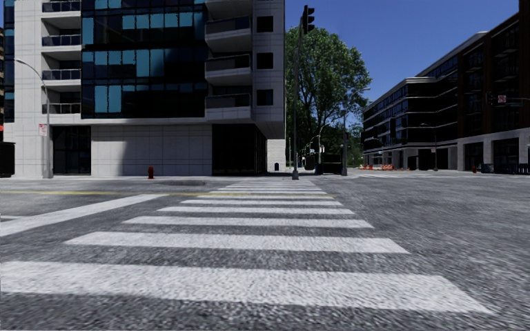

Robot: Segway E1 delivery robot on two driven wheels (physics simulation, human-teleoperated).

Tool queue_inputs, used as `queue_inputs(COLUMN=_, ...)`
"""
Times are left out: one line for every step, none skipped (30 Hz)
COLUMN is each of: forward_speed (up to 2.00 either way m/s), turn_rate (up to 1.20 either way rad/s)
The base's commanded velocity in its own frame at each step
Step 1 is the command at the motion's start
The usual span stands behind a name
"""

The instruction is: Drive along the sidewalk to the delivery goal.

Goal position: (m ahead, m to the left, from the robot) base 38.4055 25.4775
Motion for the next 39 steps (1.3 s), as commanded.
queue_inputs(forward_speed=1.98, turn_rate=0.0)
queue_inputs(forward_speed=1.98, turn_rate=0.0)
queue_inputs(forward_speed=1.98, turn_rate=-0.04)
queue_inputs(forward_speed=1.98, turn_rate=-0.04)
queue_inputs(forward_speed=1.98, turn_rate=-0.06)
queue_inputs(forward_speed=1.98, turn_rate=-0.09)
queue_inputs(forward_speed=1.98, turn_rate=-0.12)
queue_inputs(forward_speed=1.98, turn_rate=-0.12)
queue_inputs(forward_speed=1.98, turn_rate=-0.14)
queue_inputs(forward_speed=1.98, turn_rate=-0.15)
queue_inputs(forward_speed=1.98, turn_rate=-0.13)
queue_inputs(forward_speed=1.98, turn_rate=-0.13)
queue_inputs(forward_speed=1.98, turn_rate=0.0)
queue_inputs(forward_speed=1.98, turn_rate=0.0)
queue_inputs(forward_speed=1.98, turn_rate=0.0)
queue_inputs(forward_speed=1.98, turn_rate=0.0)
queue_inputs(forward_speed=1.98, turn_rate=0.0)
queue_inputs(forward_speed=1.98, turn_rate=0.0)
queue_inputs(forward_speed=1.98, turn_rate=0.0)
queue_inputs(forward_speed=1.98, turn_rate=0.0)
queue_inputs(forward_speed=1.98, turn_rate=0.0)
queue_inputs(forward_speed=1.98, turn_rate=0.0)
queue_inputs(forward_speed=1.98, turn_rate=0.0)
queue_inputs(forward_speed=1.98, turn_rate=0.0)
queue_inputs(forward_speed=1.98, turn_rate=0.0)
queue_inputs(forward_speed=1.98, turn_rate=0.0)
queue_inputs(forward_speed=1.98, turn_rate=0.0)
queue_inputs(forward_speed=1.98, turn_rate=0.0)
queue_inputs(forward_speed=1.98, turn_rate=0.0)
queue_inputs(forward_speed=1.98, turn_rate=0.0)
queue_inputs(forward_speed=1.97, turn_rate=0.0)
queue_inputs(forward_speed=1.96, turn_rate=0.0)
queue_inputs(forward_speed=1.96, turn_rate=0.0)
queue_inputs(forward_speed=1.96, turn_rate=0.0)
queue_inputs(forward_speed=1.95, turn_rate=0.0)
queue_inputs(forward_speed=1.95, turn_rate=0.0)
queue_inputs(forward_speed=1.94, turn_rate=0.0)
queue_inputs(forward_speed=1.94, turn_rate=0.0)
queue_inputs(forward_speed=1.94, turn_rate=0.0)
